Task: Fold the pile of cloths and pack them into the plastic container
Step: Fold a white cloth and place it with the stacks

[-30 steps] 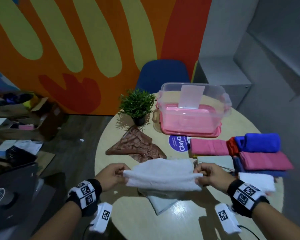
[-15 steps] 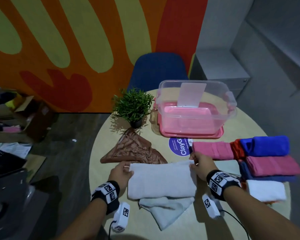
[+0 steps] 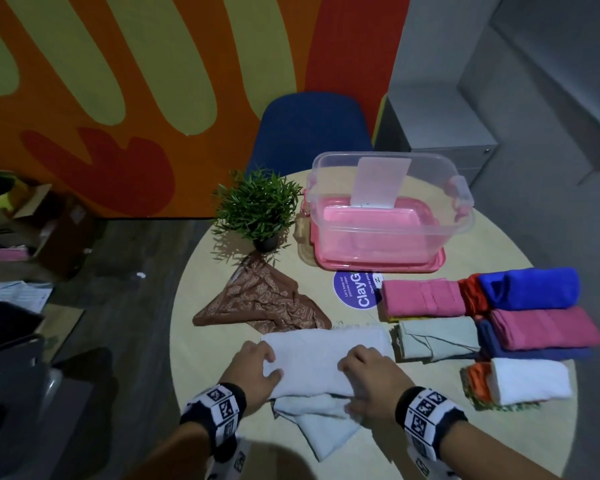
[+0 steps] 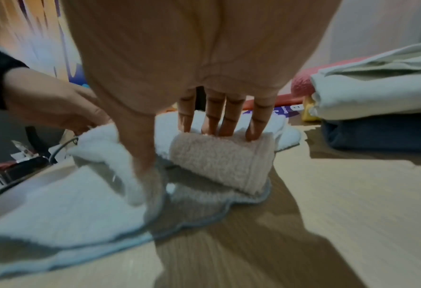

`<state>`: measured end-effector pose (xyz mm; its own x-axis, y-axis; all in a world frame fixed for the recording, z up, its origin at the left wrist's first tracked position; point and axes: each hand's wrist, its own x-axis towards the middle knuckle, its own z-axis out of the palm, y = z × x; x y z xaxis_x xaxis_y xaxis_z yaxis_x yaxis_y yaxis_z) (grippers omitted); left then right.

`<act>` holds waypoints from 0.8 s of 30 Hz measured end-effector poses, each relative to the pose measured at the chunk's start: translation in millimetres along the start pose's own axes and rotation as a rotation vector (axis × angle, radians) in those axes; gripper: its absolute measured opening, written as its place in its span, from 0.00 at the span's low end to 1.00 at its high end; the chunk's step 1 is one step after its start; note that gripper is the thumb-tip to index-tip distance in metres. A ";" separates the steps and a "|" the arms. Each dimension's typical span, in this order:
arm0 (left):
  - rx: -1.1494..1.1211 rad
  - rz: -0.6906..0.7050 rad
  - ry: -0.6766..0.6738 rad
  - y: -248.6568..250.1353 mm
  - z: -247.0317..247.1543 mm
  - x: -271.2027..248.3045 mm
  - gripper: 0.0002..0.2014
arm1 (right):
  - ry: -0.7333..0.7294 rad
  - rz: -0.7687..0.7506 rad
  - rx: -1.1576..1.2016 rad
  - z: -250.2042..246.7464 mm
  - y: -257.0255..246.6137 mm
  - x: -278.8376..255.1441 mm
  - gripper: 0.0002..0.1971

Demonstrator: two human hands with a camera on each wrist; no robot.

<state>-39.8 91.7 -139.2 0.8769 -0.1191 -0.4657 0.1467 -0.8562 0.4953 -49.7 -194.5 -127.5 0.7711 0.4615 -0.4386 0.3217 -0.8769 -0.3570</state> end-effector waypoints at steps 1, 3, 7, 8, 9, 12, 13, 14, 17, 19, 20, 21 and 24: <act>-0.040 -0.138 -0.022 -3.1 1.5 -1.4 0.15 | 0.005 0.012 -0.021 4.7 -0.2 -0.3 0.30; -0.128 -0.334 -0.077 -2.1 -0.4 -3.4 0.23 | 0.038 0.030 -0.016 11.2 2.6 0.8 0.30; -0.565 -0.422 -0.072 11.0 -1.9 -5.0 0.23 | 0.043 0.025 0.065 12.8 2.9 4.8 0.28; -0.642 -0.422 -0.061 13.8 -2.7 -3.6 0.22 | 0.037 0.021 0.086 12.4 2.2 5.7 0.27; -0.709 -0.426 -0.048 15.0 -3.9 -1.4 0.22 | 0.031 0.015 0.104 12.4 1.8 5.9 0.27; -0.809 -0.500 -0.071 14.9 -5.4 4.5 0.27 | 0.013 0.020 0.135 15.8 1.9 2.8 0.29; -0.834 -0.549 -0.091 14.2 -4.6 4.7 0.29 | 0.013 0.019 0.142 17.3 0.8 0.8 0.29; -0.841 -0.595 -0.121 13.2 -2.8 4.0 0.32 | 0.014 0.014 0.144 19.4 -0.6 -1.4 0.28; -0.769 -0.667 -0.174 10.5 0.6 -1.3 0.34 | 0.003 -0.002 0.137 22.2 -2.9 -6.7 0.24; -0.750 -0.660 -0.211 4.1 2.1 0.4 0.33 | 0.000 -0.013 0.139 22.5 -1.5 -7.5 0.24; -0.741 -0.648 -0.254 3.2 1.1 0.3 0.34 | -0.010 -0.022 0.146 21.9 -0.7 -7.6 0.24; -0.722 -0.641 -0.282 -1.1 1.8 3.0 0.35 | -0.028 -0.036 0.157 24.2 1.2 -6.0 0.26; -0.674 -0.626 -0.298 -9.1 4.3 6.5 0.29 | -0.088 -0.061 0.113 40.0 3.8 4.7 0.41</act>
<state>-37.4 96.6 -149.9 0.4125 0.0587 -0.9091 0.8609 -0.3512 0.3680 -66.8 -190.3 -163.9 0.6993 0.5275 -0.4824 0.2987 -0.8288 -0.4732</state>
